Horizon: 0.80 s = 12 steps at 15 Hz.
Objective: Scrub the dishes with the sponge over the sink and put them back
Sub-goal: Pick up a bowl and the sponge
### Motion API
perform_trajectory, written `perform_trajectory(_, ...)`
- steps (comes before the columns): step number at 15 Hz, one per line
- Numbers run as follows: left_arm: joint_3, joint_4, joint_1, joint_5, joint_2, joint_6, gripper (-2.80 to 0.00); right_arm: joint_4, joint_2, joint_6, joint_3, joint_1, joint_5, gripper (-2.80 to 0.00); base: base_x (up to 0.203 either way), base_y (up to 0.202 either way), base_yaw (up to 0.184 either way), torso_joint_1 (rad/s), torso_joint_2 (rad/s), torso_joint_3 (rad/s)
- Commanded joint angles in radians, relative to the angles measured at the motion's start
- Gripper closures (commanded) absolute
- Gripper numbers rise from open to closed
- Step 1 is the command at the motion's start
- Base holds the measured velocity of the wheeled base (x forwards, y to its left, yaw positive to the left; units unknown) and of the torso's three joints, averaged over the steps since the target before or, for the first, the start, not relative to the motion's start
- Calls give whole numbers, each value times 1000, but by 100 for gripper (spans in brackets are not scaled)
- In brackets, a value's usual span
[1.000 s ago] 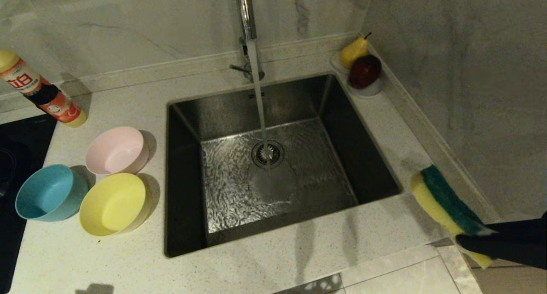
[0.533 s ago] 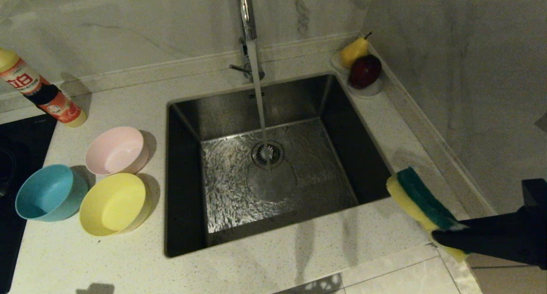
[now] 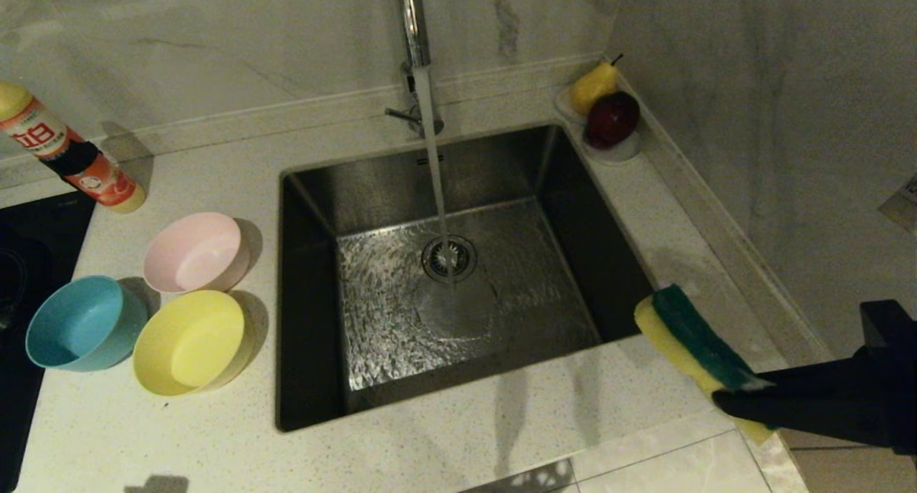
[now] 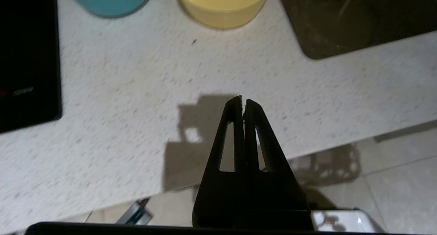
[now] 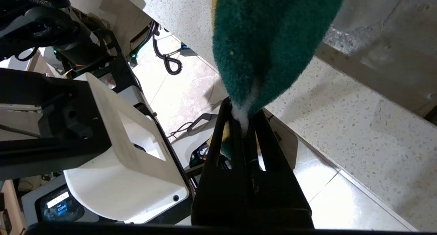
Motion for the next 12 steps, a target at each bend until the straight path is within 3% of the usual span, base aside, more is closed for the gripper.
perform_trajectory(1, -137, 5, 0, 14, 32, 0, 0, 6, -19, -1, 11, 0, 2, 0, 0, 0, 0, 0, 0, 0)
perform_trajectory(3, -345, 35, 0, 70, 135, 4, 0, 0, -13, -1, 10, 1, 2, 0, 0, 0, 0, 0, 0, 0)
perform_trajectory(6, -579, 95, -5, 296, 369, 14, 0, -3, 1, 14, 5, -7, 4, 0, 0, 0, 0, 0, 0, 0)
perform_trajectory(10, -706, 122, -6, 458, 637, 4, 0, -3, 26, 24, -19, -11, 1, 0, 0, 0, 0, 0, 0, 0)
perform_trajectory(12, -780, 124, -3, 520, 783, -70, 0, -3, 40, 25, -22, -16, 1, 0, 0, 0, 0, 0, 0, 0)
